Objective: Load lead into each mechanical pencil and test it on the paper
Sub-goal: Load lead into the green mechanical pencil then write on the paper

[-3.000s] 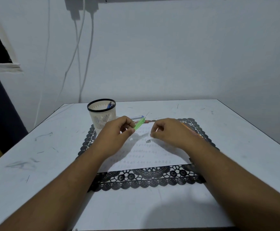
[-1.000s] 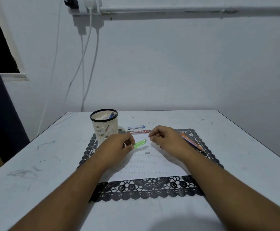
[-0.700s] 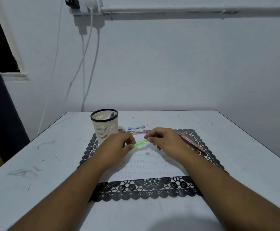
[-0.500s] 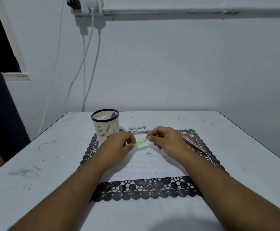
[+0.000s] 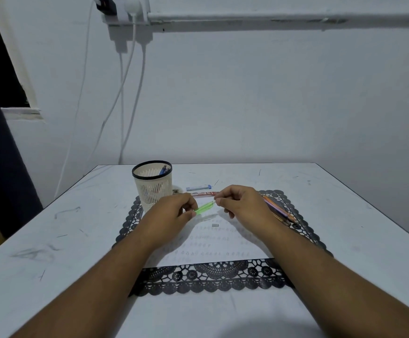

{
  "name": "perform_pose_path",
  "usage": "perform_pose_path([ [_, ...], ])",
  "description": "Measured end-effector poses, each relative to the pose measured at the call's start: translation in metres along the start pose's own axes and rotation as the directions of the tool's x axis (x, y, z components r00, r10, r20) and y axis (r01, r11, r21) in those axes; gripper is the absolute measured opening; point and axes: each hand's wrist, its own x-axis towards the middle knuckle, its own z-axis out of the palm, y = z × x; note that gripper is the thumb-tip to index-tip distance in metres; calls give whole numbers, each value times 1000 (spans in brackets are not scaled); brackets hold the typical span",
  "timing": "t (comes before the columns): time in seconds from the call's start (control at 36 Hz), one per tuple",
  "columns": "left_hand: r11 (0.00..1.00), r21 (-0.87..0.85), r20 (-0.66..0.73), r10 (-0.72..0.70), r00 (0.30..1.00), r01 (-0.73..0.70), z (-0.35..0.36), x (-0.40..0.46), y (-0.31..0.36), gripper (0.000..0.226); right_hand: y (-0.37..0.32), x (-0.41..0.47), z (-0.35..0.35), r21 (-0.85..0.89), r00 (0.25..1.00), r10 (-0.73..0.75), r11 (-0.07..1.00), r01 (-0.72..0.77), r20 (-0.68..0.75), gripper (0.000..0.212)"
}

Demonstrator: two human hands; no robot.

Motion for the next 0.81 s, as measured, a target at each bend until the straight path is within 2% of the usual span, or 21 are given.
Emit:
perform_pose_path([
  [0.17, 1000, 2, -9, 16, 1000, -16, 0, 0, -2, 9, 0, -1, -1, 87, 999, 48, 995, -49, 15, 3],
  [0.33, 1000, -6, -22, 15, 1000, -15, 0, 0, -1, 10, -3, -1, -3, 17, 1000, 28, 999, -28, 14, 4],
  [0.56, 999, -24, -14, 23, 1000, -24, 0, -1, 0, 15, -5, -1, -5, 71, 1000, -8, 997, 9, -9, 3],
  [0.81, 999, -23, -12, 34, 999, -35, -1, 1, -3, 17, -6, -2, -6, 38, 1000, 10, 999, -11, 30, 4],
])
